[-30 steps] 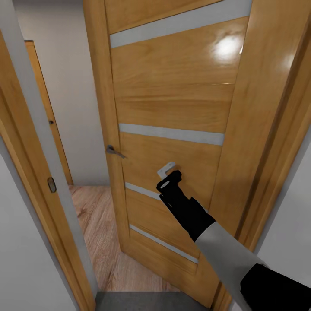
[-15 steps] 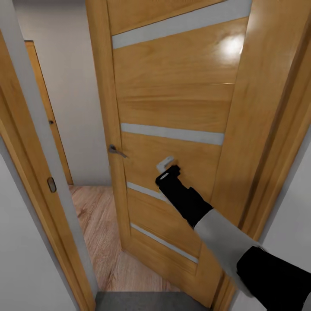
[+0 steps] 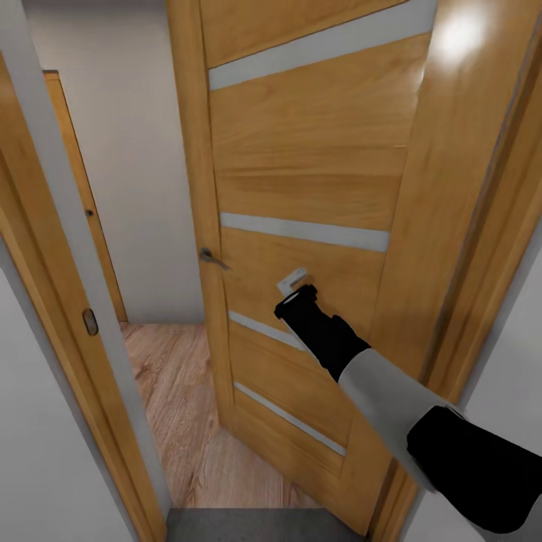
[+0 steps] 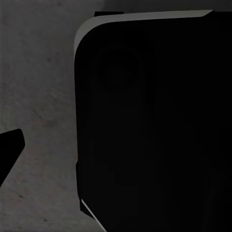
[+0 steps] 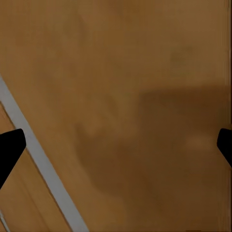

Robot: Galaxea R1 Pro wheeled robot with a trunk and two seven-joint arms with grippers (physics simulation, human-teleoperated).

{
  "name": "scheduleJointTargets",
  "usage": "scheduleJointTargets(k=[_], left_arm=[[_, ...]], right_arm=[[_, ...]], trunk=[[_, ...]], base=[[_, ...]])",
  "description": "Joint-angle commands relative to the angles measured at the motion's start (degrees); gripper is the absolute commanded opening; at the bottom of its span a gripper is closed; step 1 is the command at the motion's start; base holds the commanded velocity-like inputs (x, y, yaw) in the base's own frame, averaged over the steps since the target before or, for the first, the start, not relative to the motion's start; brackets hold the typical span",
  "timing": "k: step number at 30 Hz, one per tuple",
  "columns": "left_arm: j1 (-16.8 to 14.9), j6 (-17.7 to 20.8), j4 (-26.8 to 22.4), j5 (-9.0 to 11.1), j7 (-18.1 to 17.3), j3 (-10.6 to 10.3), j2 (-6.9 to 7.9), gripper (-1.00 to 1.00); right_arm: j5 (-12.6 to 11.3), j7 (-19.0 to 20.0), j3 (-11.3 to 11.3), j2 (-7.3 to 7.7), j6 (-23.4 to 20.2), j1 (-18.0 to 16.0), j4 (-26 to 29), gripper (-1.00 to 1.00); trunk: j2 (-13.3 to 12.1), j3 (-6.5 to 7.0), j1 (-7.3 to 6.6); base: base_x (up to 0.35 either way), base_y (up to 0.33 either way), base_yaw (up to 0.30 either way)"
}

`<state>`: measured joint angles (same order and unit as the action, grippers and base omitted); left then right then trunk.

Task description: Move the two storage containers from the living room to the garage. In the garage, place one container on the floor and stack the other container on top of it (either order is fine).

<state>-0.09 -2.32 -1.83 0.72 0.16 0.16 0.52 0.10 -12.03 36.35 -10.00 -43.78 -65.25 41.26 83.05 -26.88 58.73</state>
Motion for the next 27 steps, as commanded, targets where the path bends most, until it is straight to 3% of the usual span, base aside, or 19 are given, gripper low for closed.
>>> scheduleJointTargets(k=[1, 10, 16, 20, 27], left_arm=[[0.0, -0.1, 0.0, 0.1, 0.0, 0.0, 0.0, 1.0], [0.0, -0.1, 0.0, 0.1, 0.0, 0.0, 0.0, 1.0], [0.0, -0.1, 0.0, 0.1, 0.0, 0.0, 0.0, 1.0], [0.0, -0.1, 0.0, 0.1, 0.0, 0.0, 0.0, 1.0], [0.0, -0.1, 0.0, 0.1, 0.0, 0.0, 0.0, 1.0]], right_arm=[[1.3, -0.4, 0.1, 0.0, -0.4, -0.5, -0.6, 1.0], [1.4, -0.6, 0.1, 0.0, -0.7, -1.5, -0.6, 1.0], [1.3, -0.4, 0.0, 0.0, -1.8, -1.5, 6.8, 1.0], [1.2, -0.3, -0.1, 0.0, -4.1, -1.5, 9.0, 1.0], [-2.1, 0.4, 0.0, 0.0, -4.8, -1.3, 12.0, 1.0]], trunk=[[0.0, -0.05, 0.0], [0.0, -0.05, 0.0], [0.0, -0.05, 0.0], [0.0, -0.05, 0.0], [0.0, -0.05, 0.0]], base=[[0.0, 0.0, 0.0], [0.0, 0.0, 0.0], [0.0, 0.0, 0.0], [0.0, 0.0, 0.0], [0.0, 0.0, 0.0]])
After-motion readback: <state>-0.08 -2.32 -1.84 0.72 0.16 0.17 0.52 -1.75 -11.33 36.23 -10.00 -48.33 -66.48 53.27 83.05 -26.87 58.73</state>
